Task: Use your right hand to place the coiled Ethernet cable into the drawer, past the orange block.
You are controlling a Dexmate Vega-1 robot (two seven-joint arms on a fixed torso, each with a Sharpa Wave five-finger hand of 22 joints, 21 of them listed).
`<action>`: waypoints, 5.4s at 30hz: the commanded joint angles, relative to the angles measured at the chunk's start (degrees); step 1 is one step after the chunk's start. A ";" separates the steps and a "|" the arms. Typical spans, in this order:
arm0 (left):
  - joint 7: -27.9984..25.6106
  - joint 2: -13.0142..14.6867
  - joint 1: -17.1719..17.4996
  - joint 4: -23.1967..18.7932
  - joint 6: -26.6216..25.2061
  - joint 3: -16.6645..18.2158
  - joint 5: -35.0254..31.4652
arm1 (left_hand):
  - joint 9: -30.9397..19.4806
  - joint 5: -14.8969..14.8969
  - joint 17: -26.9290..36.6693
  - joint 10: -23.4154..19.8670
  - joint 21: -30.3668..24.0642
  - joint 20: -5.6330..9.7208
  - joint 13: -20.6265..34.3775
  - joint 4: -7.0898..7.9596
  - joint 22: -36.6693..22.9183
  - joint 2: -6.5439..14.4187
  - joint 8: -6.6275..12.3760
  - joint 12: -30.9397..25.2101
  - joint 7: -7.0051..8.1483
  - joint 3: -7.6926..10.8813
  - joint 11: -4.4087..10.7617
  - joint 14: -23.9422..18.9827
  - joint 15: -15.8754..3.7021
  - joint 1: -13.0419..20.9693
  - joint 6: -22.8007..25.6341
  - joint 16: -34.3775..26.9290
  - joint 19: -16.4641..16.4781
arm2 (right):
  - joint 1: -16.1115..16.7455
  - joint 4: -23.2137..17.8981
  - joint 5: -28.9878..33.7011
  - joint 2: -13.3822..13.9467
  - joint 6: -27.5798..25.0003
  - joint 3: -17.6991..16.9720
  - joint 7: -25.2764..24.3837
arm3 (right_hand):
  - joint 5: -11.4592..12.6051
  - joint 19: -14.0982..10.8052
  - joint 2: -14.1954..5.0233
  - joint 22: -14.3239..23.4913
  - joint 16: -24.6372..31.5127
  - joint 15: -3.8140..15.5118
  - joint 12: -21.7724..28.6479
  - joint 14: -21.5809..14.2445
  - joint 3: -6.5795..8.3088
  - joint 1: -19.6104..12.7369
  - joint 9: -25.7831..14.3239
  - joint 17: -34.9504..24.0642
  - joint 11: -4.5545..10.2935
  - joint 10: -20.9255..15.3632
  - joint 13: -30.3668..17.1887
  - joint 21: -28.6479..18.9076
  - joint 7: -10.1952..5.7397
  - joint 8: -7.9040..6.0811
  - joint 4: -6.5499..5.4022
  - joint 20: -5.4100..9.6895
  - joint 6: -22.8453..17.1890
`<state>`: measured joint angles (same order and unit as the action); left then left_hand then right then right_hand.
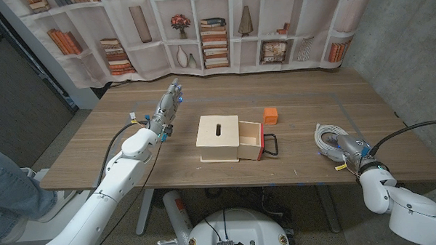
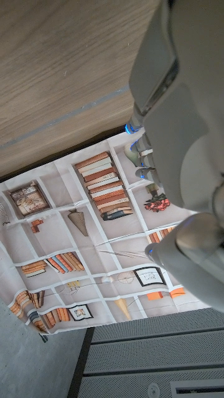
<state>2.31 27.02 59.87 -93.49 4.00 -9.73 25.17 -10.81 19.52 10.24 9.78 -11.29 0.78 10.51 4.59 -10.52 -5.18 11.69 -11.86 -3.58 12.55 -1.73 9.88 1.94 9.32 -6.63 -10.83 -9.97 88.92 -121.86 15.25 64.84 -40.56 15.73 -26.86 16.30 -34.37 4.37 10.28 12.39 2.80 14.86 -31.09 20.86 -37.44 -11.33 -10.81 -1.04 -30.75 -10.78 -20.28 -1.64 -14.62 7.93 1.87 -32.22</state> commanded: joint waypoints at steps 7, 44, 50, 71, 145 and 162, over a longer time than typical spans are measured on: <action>-0.02 -0.39 -0.11 0.45 -0.13 -0.20 0.11 | -0.06 0.20 0.23 0.41 -0.45 -0.20 0.23 0.00 -0.17 0.18 -0.07 0.07 -0.10 -0.20 0.48 5.32 -0.39 0.59 0.10 -0.01 -12.28 | -2.95 1.41 0.32 -0.12 -1.05 4.07 -4.54 | -1.35 -4.23 -2.90 0.34 0.54 2.44 1.61 -5.47 2.31 -5.33 -0.24 -0.06 1.72 -5.97 -0.30 0.06 -1.68 -2.97 0.82 2.16 -12.23; 1.23 -0.99 -1.87 3.63 0.05 0.27 0.40 | -0.07 0.26 0.24 0.34 -0.47 -0.46 0.24 0.05 -0.18 0.47 -0.12 0.07 -0.08 -0.62 0.33 5.30 -0.31 0.77 0.10 0.01 -12.29 | -10.15 1.88 5.82 -2.02 -5.54 10.23 -5.40 | -6.44 -17.12 -10.27 2.01 7.28 10.90 7.16 -26.50 3.40 -21.47 -1.25 -3.88 10.21 -26.16 -2.00 -5.79 -9.72 -2.84 1.64 10.09 -23.00; 1.41 -1.08 -2.33 3.95 0.01 0.34 0.37 | -0.07 0.26 0.24 0.37 -0.46 -0.54 0.24 0.06 -0.18 0.52 -0.11 0.08 -0.14 -0.70 0.34 5.32 -0.40 0.80 0.16 0.01 -12.34 | -10.25 2.19 5.94 -3.44 -6.10 9.82 -7.05 | -6.42 -17.92 -10.25 2.59 8.14 10.91 7.83 -27.58 2.50 -23.46 -1.32 -5.09 10.40 -27.35 -2.68 -7.01 -9.62 -2.86 1.65 10.09 -24.28; 1.16 -1.50 -3.25 3.35 -0.23 -0.42 -0.36 | -0.08 0.29 0.24 0.38 -0.47 -0.48 0.24 0.08 -0.18 0.70 -0.10 0.10 -0.07 -0.93 0.43 5.20 -0.37 0.92 0.25 -0.02 -12.34 | -3.99 0.23 2.06 -3.02 -2.11 2.24 -12.02 | -6.45 -18.65 -10.14 3.31 8.59 10.90 8.39 -28.89 1.17 -25.28 -1.38 -6.03 10.30 -29.86 -2.47 -8.85 -9.21 -2.86 1.32 10.01 -26.17; 0.70 0.57 -0.36 -0.15 0.51 1.34 0.30 | -0.08 0.32 0.23 0.30 -0.47 -0.46 0.24 0.08 -0.18 1.27 -0.16 0.08 -0.15 -1.71 0.24 5.28 -0.25 1.43 0.21 0.01 -12.47 | 5.73 -0.28 -3.84 -12.04 34.43 -17.12 -5.45 | -6.27 -17.97 -10.14 4.05 8.13 10.90 8.02 -29.55 -0.82 -27.13 -1.41 -6.61 10.05 -30.70 -2.41 -11.21 -8.54 -2.13 0.96 10.01 -27.43; 1.65 1.06 -0.90 0.65 0.49 1.56 0.62 | -0.08 0.32 0.23 0.35 -0.46 -0.50 0.24 0.08 -0.18 1.37 -0.18 0.11 -0.17 -1.90 0.36 5.30 -0.28 1.54 0.20 0.02 -12.52 | 7.12 -3.80 -0.81 -14.65 36.64 -18.04 -2.62 | -6.27 -17.99 -10.17 4.11 8.05 10.88 7.86 -29.81 -1.12 -27.32 -1.42 -6.59 10.07 -30.76 -2.32 -11.65 -8.43 -2.02 0.87 10.01 -27.64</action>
<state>3.33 27.63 59.32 -93.72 4.32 -8.54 25.51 -10.78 19.57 10.24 9.98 -11.29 0.69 10.51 4.75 -10.52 -3.98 11.69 -11.86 -3.57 10.81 -1.53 9.88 1.94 10.52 -6.64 -10.83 -9.86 95.36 -123.53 11.31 51.71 -6.24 -1.98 -32.42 9.71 -52.25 0.53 14.25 20.59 10.14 22.61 -60.31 20.14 -57.74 -12.65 -17.16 8.30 -60.31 -12.92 -31.60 -5.04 -16.41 8.78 7.28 -54.39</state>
